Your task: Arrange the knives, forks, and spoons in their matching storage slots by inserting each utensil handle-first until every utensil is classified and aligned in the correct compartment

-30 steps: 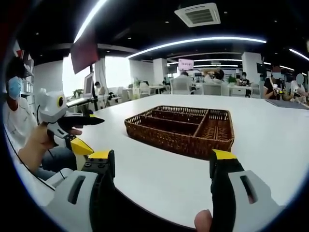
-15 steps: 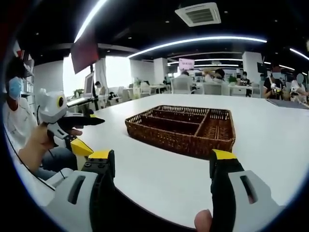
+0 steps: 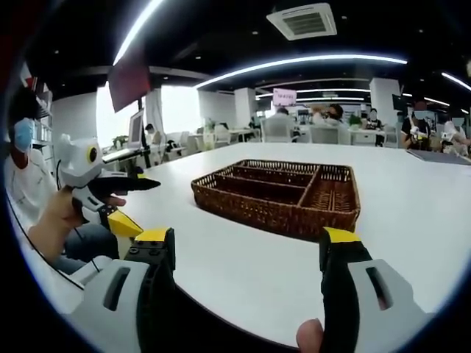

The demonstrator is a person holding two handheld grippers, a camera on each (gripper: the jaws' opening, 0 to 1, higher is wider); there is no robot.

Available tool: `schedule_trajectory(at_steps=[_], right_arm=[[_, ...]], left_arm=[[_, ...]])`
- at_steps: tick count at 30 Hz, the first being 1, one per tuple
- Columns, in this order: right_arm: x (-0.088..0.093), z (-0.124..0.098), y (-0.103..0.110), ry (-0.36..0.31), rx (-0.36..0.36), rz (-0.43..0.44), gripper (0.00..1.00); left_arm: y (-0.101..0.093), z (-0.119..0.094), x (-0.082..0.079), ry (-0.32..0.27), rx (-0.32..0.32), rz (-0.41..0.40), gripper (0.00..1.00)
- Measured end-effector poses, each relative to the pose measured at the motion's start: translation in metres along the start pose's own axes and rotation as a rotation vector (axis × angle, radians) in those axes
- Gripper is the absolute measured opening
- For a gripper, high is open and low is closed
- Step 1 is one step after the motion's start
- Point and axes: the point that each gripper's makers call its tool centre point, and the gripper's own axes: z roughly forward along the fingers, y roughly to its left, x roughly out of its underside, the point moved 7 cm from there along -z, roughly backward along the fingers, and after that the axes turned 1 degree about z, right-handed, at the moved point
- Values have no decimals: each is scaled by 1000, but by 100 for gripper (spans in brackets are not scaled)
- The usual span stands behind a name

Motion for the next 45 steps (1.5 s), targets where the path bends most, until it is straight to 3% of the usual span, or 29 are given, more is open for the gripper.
schedule_trajectory(at_steps=[45], right_arm=[[-2,-2,-2,-10,3,-1,83]], left_arm=[[0,0,-4,-5,-5,6,92]])
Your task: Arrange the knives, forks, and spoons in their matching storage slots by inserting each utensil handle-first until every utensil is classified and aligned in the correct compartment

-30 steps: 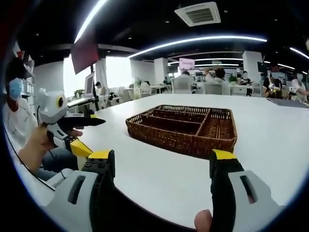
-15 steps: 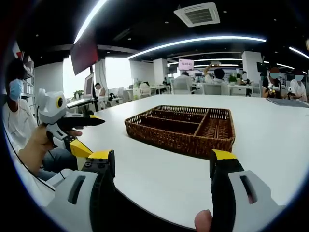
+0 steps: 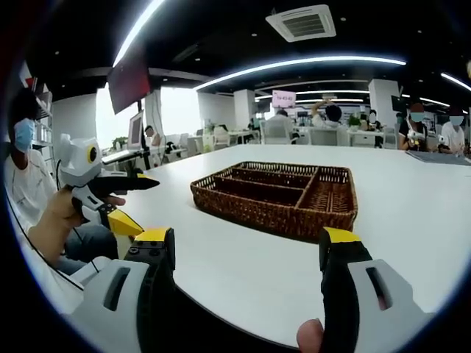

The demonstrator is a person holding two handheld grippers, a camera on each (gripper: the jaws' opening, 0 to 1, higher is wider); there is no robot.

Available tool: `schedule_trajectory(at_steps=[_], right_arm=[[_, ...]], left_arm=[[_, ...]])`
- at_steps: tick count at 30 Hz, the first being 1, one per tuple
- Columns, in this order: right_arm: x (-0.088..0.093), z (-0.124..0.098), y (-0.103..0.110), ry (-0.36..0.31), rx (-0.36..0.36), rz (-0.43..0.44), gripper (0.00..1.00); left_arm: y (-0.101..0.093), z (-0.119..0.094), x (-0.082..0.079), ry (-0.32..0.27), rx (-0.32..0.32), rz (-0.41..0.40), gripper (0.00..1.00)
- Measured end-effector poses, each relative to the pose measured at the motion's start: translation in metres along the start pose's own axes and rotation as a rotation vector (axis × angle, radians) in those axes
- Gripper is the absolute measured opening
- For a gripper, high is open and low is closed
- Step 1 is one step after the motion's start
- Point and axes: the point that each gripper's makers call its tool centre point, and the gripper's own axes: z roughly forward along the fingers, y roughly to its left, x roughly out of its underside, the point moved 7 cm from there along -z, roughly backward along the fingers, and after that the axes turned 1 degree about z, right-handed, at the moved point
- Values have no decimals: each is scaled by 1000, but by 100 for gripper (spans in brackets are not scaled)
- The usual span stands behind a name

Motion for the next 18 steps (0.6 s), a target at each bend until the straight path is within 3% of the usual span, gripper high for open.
schedule_trajectory(at_steps=[18], right_arm=[[-1,1,-2,8,-1,-2,83]], left_arm=[[0,2,1,8,2,2,92]])
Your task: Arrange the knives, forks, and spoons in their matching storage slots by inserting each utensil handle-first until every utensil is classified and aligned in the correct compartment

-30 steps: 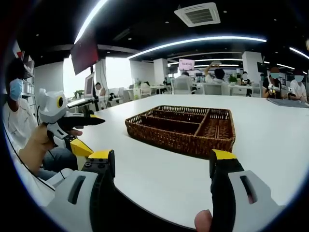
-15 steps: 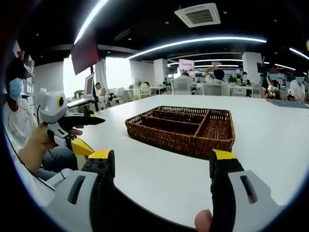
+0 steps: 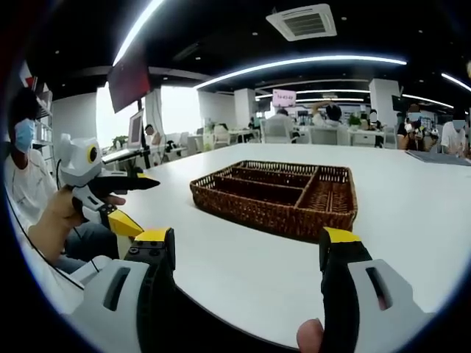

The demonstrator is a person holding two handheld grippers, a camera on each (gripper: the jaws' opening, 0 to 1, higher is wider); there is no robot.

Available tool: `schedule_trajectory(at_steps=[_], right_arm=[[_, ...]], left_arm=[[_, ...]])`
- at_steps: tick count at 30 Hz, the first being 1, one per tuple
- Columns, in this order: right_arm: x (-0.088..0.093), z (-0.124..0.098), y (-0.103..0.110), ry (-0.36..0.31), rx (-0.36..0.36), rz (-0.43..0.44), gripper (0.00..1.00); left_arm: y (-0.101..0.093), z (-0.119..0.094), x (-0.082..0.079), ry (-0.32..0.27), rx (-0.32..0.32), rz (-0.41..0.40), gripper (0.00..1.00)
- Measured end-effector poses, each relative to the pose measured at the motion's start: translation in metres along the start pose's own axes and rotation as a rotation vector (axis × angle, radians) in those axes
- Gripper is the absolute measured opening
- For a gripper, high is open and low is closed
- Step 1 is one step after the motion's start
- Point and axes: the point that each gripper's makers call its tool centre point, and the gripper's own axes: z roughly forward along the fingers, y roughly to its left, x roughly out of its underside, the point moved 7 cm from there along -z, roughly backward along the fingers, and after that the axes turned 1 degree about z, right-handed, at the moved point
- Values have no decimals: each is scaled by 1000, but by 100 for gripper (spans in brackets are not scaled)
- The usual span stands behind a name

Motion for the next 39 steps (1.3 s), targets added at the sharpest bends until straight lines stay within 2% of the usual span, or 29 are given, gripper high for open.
schedule_trajectory(at_steps=[27,39], right_arm=[[0,-2,-1,7,-2,-9,83],[2,-3,-1,8,-2,-6,83]], left_arm=[[-1,0,-2,-4,1,-10,93],[3,-2,-1,-8,-14,-27,98]])
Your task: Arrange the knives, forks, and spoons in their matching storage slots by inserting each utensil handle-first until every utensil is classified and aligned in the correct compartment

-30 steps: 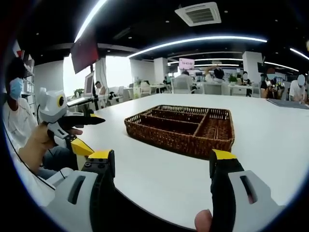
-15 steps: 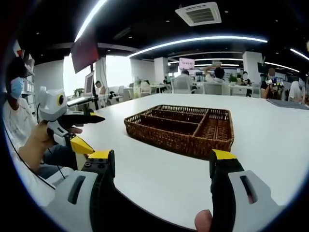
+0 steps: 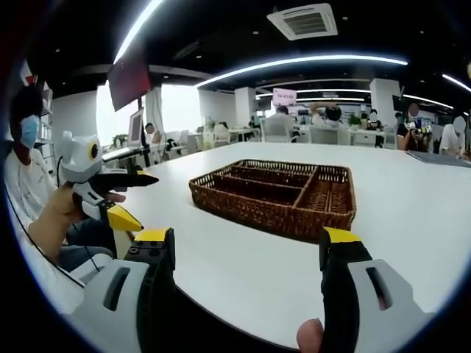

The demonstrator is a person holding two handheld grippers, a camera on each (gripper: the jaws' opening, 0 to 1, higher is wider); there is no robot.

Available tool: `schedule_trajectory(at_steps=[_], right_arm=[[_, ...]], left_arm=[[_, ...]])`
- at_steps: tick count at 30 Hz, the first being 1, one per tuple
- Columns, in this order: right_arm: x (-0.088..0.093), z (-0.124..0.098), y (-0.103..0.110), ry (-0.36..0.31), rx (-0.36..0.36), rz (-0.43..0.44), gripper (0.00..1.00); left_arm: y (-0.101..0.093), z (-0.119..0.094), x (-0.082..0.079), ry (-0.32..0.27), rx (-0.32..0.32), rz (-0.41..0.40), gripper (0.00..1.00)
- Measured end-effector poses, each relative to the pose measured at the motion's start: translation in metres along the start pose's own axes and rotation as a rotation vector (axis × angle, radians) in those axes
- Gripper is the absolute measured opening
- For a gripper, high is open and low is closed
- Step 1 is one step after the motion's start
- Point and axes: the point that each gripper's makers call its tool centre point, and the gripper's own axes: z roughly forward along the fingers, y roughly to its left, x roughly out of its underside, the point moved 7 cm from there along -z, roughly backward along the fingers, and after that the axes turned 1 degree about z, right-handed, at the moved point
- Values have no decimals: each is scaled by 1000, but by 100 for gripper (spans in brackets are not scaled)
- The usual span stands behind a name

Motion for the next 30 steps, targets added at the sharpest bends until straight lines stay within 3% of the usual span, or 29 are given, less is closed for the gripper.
schedule_trajectory(at_steps=[30], right_arm=[[-1,0,1,-8,-1,2,86]], left_arm=[[1,0,0,-4,3,-8,98]])
